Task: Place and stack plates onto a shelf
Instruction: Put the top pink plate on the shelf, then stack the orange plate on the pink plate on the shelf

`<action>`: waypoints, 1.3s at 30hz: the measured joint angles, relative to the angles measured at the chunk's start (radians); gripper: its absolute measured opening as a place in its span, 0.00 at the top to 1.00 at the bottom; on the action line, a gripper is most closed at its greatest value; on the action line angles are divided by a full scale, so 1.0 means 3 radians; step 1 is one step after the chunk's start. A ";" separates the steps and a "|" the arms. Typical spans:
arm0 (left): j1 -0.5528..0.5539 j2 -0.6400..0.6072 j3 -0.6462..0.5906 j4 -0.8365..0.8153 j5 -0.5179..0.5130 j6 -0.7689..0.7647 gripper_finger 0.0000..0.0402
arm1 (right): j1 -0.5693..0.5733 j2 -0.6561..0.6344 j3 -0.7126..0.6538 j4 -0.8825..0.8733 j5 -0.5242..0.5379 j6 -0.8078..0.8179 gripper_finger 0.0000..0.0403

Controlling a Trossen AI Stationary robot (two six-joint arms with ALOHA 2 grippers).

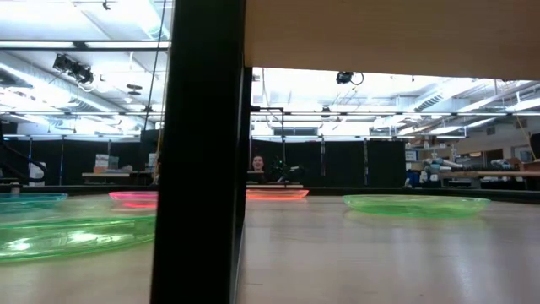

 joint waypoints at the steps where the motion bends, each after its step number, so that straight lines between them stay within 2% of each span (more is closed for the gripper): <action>1: 0.0000 0.0019 0.0000 0.0024 0.0001 -0.0009 0.98 | 0.0000 0.0000 0.0000 0.0000 0.0000 0.0000 0.67; 17: 0.0007 0.0144 -0.0001 0.0111 -0.0035 0.0002 0.97 | 0.0000 0.0000 0.0000 0.0000 0.0000 0.0000 0.67; 23: 0.0008 0.0144 -0.0001 0.0113 -0.0033 -0.0254 0.90 | 0.0000 0.0000 0.0000 -0.0001 0.0000 0.0000 0.67; 31: 0.0008 0.0144 -0.0001 0.0112 -0.0034 -0.0258 0.79 | 0.0000 0.0000 0.0000 -0.0001 0.0000 0.0000 0.67; 39: 0.0008 0.0144 -0.0001 0.0111 -0.0034 -0.0260 0.74 | 0.0000 0.0000 0.0000 -0.0001 0.0000 0.0000 0.67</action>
